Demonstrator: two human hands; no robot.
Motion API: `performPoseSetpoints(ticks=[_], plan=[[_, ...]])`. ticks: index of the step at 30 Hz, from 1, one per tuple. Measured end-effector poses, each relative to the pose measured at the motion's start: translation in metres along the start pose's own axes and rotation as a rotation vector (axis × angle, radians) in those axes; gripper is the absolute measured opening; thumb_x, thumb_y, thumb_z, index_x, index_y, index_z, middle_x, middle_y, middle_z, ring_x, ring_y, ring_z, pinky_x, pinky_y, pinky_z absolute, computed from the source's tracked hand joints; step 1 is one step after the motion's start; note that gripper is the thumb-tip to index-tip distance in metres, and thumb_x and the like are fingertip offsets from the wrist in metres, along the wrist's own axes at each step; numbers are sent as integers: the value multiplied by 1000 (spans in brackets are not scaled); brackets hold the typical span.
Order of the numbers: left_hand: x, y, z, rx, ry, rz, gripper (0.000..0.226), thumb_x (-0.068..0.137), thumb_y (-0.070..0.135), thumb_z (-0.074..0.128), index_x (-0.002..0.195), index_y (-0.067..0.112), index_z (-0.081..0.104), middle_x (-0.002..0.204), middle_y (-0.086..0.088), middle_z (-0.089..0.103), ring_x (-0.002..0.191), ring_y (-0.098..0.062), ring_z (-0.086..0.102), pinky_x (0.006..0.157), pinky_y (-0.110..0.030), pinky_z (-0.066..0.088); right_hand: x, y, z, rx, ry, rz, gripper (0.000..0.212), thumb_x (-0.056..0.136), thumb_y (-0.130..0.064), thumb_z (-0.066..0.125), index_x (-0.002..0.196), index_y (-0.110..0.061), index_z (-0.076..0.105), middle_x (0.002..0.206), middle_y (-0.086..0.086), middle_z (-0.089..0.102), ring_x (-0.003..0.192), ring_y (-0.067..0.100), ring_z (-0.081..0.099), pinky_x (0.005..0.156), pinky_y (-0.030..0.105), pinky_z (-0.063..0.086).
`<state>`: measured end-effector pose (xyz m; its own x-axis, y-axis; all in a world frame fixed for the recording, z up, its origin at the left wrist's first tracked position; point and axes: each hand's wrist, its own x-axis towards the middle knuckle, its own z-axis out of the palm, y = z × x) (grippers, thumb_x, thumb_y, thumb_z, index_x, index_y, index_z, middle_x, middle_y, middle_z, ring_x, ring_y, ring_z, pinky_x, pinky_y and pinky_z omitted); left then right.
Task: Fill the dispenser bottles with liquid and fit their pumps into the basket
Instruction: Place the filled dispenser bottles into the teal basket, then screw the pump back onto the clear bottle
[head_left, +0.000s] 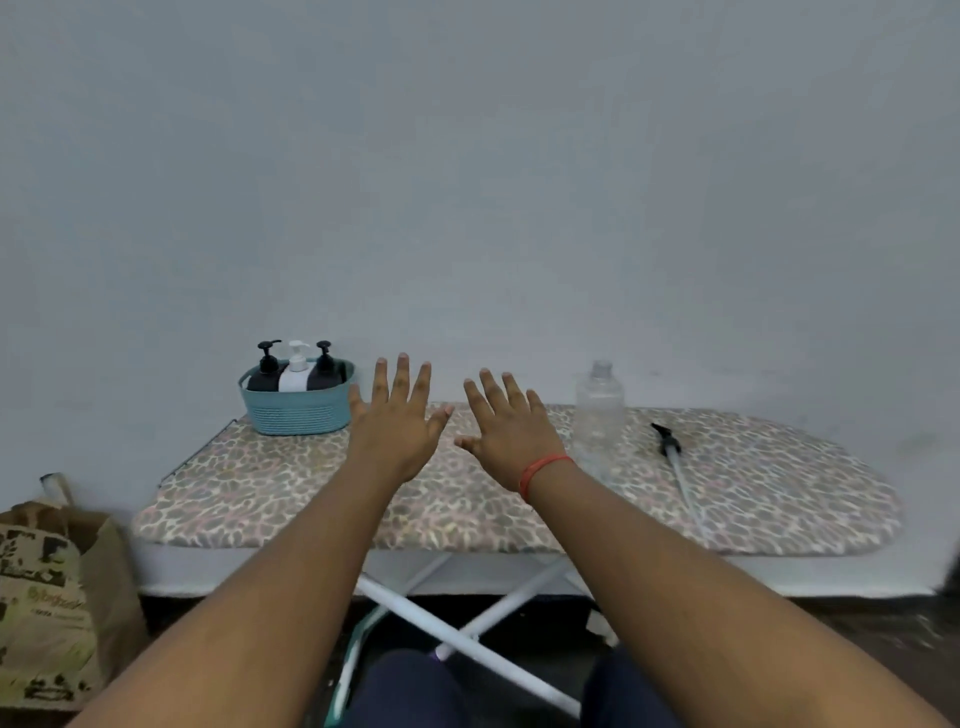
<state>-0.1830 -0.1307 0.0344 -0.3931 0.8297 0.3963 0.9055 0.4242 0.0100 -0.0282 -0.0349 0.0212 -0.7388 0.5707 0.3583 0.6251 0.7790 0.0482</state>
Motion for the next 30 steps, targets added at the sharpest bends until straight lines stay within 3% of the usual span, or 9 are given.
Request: performPoseSetpoints(ticks=[8,14,19,24,27,30], plan=[[-34,79,-11,-75,2,88,76,96,69,5,159,30,-8,168,-2,-13,154,-29,-14,121,-61,-1,-88,47,-19,6,158,46,71,103,-57,28,160,-18,11,168,4,7,155,26,2,124,49,12],[-17,102,22,-211,-91,122,81,91,75,2,158,32,-14,166,1,-20,152,-24,-23,119,-60,-9,-115,117,-2,-5,273,278,61,102,-45,45,151,-8,40,157,14,38,146,32,35,118,48,31],[3,127,51,-521,-227,35,84,95,73,21,160,28,-10,167,2,-17,153,-23,-16,122,-57,-4,-108,169,19,56,151,435,61,103,-45,42,153,-10,33,161,11,32,147,29,30,120,43,28],[26,155,71,-938,-323,-9,97,87,77,41,159,33,-7,169,7,-7,155,-18,1,124,-47,11,-82,212,37,128,-2,550,57,102,-42,46,149,-9,37,154,12,40,139,29,40,111,42,38],[40,169,81,-1058,-360,-34,106,79,81,53,158,41,-5,168,8,5,152,-22,19,115,-42,25,-64,234,50,181,-92,637,54,101,-41,48,143,-8,40,143,13,47,126,33,49,99,45,46],[56,179,93,-1182,-376,-55,110,75,76,64,157,45,-2,167,12,12,149,-20,26,105,-34,28,-47,252,65,229,-157,709,52,101,-41,48,142,-9,40,139,14,51,121,34,52,95,45,48]])
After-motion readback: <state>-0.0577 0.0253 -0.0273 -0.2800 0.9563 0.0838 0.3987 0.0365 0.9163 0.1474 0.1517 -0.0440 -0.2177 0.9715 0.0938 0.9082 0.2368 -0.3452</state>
